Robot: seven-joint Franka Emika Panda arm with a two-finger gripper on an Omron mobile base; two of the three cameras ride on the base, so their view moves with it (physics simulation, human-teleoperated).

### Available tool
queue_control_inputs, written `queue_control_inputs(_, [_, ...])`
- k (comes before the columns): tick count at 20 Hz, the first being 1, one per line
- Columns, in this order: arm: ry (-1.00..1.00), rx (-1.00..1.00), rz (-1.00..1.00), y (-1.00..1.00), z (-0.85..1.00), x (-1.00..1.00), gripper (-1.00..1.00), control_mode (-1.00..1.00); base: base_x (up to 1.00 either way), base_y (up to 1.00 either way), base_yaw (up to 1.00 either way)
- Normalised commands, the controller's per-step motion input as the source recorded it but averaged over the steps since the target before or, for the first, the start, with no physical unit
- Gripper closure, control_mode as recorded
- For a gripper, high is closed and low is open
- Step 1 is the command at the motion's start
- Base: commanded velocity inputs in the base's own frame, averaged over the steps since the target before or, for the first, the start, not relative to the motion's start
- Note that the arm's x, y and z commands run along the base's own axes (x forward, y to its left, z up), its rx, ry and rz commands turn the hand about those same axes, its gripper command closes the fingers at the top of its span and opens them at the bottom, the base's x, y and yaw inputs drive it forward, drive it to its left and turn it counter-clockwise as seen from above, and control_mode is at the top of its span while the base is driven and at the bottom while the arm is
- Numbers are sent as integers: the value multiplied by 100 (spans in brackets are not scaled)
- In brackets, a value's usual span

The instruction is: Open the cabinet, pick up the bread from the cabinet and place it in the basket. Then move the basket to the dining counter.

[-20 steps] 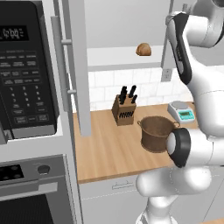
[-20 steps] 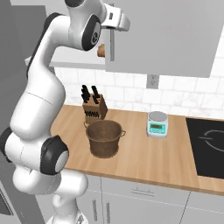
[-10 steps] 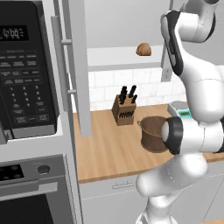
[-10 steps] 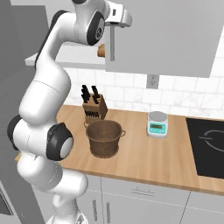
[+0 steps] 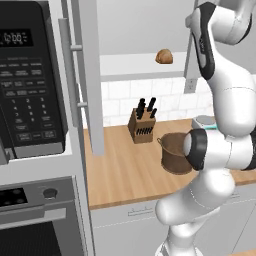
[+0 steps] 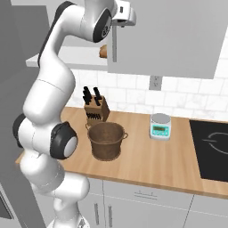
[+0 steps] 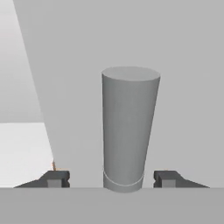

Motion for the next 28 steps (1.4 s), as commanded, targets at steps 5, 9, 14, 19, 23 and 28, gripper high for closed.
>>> queue_control_inputs(5, [-17, 5, 2, 0, -35, 23, 100, -100, 0, 0, 0])
queue_control_inputs(9, [-16, 7, 1, 0, -42, 24, 100, -100, 0, 0, 0])
queue_control_inputs(14, [-9, 1, 0, -4, -21, 9, 100, -100, 0, 0, 0])
queue_control_inputs(19, [0, 0, -4, -32, 2, -75, 100, -100, 0, 0, 0])
queue_control_inputs(23, [-15, 3, 0, -72, 0, -100, 100, -100, 0, 0, 0])
queue_control_inputs(28, [-10, 20, 0, -97, 0, -100, 100, -100, 0, 0, 0])
